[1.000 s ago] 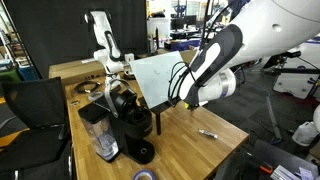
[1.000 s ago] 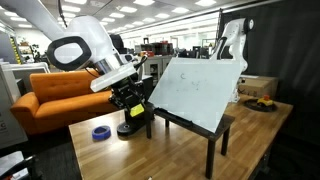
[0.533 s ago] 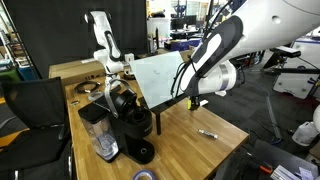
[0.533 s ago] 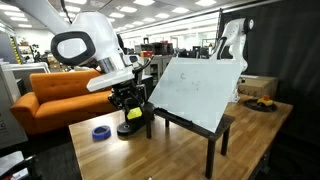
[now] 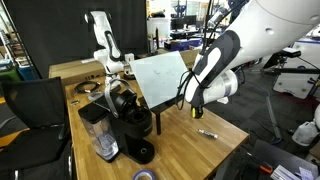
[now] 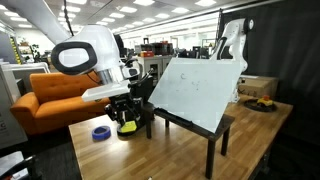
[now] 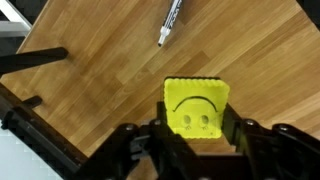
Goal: Use the yellow eraser to clean the whiteboard
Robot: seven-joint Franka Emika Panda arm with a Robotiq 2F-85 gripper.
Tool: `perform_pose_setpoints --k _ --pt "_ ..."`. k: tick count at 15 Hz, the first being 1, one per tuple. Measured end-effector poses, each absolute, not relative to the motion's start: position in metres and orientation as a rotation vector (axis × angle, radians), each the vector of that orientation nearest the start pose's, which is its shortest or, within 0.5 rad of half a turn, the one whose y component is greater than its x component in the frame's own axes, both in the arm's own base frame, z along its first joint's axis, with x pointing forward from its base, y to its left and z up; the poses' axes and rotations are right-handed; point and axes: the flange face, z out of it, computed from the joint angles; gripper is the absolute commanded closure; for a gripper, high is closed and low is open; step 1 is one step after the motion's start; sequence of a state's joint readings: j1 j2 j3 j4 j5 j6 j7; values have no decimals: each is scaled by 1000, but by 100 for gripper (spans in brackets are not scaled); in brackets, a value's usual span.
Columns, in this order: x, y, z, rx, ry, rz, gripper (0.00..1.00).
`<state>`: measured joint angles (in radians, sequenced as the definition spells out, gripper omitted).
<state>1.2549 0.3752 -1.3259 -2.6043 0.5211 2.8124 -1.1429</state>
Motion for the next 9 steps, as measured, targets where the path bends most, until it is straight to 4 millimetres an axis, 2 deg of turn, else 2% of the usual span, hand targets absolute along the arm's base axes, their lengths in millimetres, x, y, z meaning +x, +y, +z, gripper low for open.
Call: perform_pose_setpoints --k 4,9 --pt "438 -82 214 -3206 -1050 9 71" --pt "426 -84 179 -3133 -966 52 71"
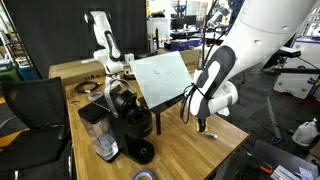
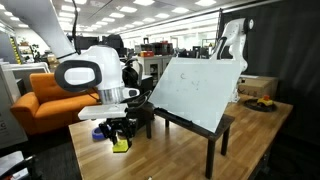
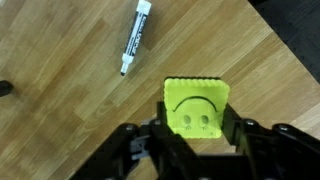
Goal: Use the yellow eraser to clean the whiteboard
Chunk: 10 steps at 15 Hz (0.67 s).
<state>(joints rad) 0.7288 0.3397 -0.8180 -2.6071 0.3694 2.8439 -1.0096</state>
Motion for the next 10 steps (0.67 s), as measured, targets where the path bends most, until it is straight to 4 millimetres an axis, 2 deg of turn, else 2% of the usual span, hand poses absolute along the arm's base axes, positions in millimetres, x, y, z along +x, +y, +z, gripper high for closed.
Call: perform_pose_setpoints --k 4,10 --pt "428 -83 150 -3085 -993 47 71" --pt "444 -90 101 -3048 -1095 50 71"
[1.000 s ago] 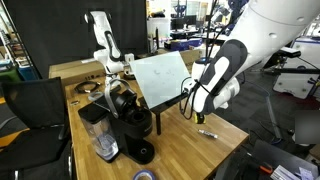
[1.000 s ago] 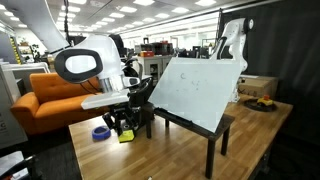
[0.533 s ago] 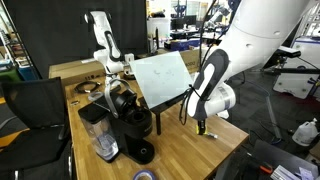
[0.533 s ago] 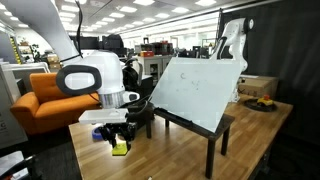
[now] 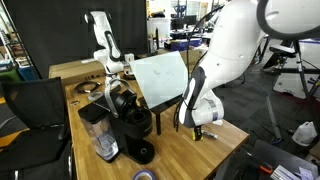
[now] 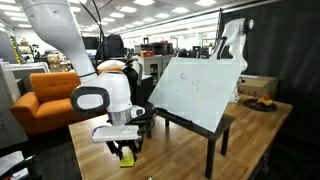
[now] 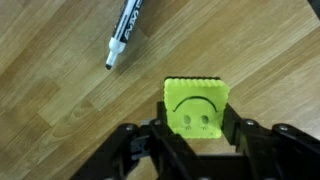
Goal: Use the yellow eraser to clean the whiteboard
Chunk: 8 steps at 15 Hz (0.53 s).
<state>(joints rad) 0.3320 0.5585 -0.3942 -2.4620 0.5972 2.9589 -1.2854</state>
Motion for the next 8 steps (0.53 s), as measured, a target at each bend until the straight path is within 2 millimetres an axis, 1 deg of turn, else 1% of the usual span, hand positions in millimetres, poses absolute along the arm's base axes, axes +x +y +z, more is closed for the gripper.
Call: perform_pose_setpoints --k 4,5,6,7,8 --pt "450 -96 77 -3038 -1136 57 71" --pt "451 -96 73 -3035 -1144 56 38" --pt "452 -96 70 -3033 -1152 53 20" --pt "453 -96 68 -3033 -1162 50 16" --pt "453 -95 66 -3031 -1171 50 8"
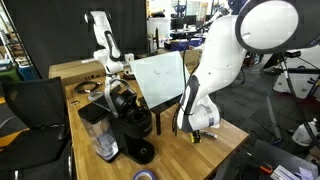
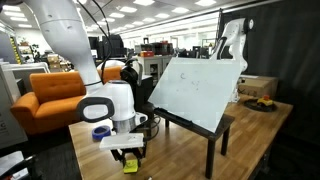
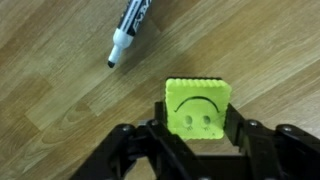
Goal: Use the yellow eraser to clean the whiteboard
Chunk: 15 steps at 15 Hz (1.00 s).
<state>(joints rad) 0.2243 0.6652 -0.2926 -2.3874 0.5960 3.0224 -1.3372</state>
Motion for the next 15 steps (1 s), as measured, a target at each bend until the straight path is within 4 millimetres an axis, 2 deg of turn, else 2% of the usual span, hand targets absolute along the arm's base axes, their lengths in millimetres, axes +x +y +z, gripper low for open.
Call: perform_pose_setpoints --k 1,2,4,7,15 --pt "453 -93 65 -3028 -1182 51 2" --pt "453 -92 65 -3026 -1189 50 0" --pt "454 -88 64 -3017 -1258 63 0" --pt "446 -83 70 -3019 -1307 85 0" --pt "411 -62 128 -3034 -1347 28 0"
